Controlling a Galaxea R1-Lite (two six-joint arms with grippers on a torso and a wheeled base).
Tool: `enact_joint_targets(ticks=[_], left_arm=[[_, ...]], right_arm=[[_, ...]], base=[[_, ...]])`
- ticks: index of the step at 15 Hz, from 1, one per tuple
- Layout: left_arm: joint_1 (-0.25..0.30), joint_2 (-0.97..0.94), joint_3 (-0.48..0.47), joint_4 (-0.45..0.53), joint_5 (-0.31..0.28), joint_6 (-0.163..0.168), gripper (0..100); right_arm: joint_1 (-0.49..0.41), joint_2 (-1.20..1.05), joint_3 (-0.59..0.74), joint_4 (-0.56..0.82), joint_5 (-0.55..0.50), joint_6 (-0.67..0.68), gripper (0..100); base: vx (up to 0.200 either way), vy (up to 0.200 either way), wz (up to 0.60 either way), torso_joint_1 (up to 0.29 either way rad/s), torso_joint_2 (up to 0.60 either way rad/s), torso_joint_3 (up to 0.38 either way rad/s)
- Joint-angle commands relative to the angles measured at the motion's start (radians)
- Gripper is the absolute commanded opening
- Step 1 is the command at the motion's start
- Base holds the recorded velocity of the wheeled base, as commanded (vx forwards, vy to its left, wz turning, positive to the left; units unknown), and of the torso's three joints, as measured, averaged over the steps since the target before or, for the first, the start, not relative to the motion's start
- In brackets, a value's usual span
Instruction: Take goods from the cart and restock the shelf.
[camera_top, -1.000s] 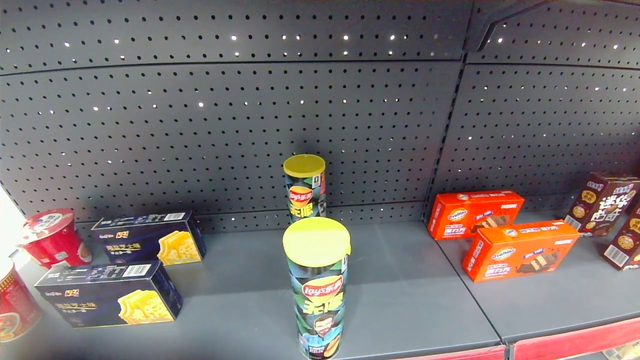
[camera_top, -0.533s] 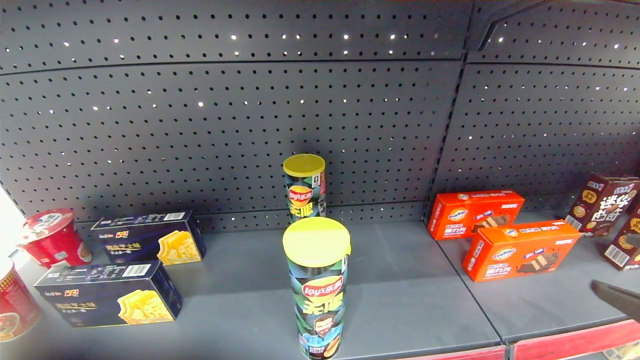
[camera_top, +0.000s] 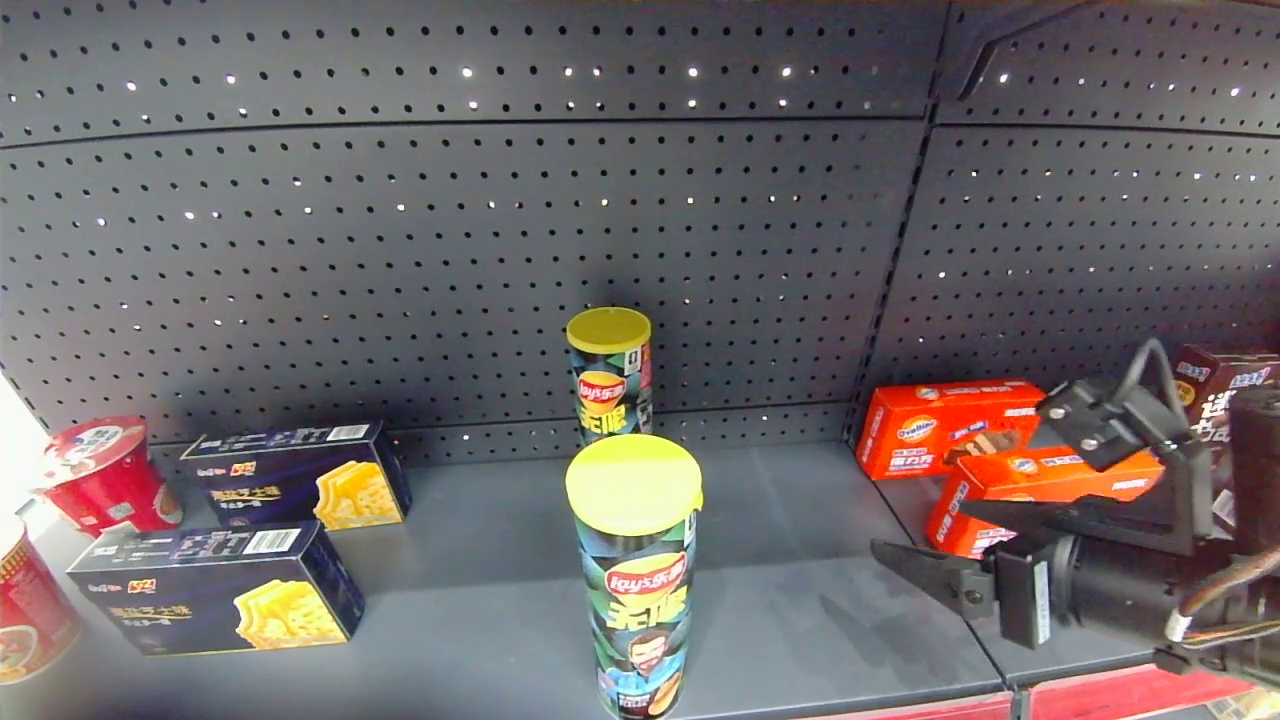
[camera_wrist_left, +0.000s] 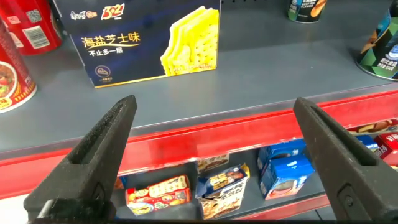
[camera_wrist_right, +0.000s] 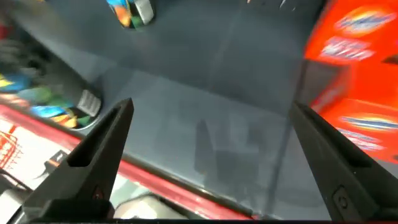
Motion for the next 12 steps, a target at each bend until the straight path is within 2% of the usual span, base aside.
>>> enact_joint_targets(ticks=[1,6,12], left_arm=[[0.0,0.004,0.0,0.0,0.001,0.0,100],[0.0,0.004,0.0,0.0,0.001,0.0,100],[0.0,0.004,0.0,0.0,0.001,0.0,100]], right_arm=[[0.043,0.125,-0.025,-0.005,-0.006,0.017,100],[0.181,0.252,-0.086,-0.006,-0.039,0.04,100],[0.204,0.336,-0.164,-0.006,-0.046,0.041,100]], base=[[0.0,0.0,0.0,0.0,0.0,0.0],[0.0,0.0,0.0,0.0,0.0,0.0],[0.0,0.0,0.0,0.0,0.0,0.0]])
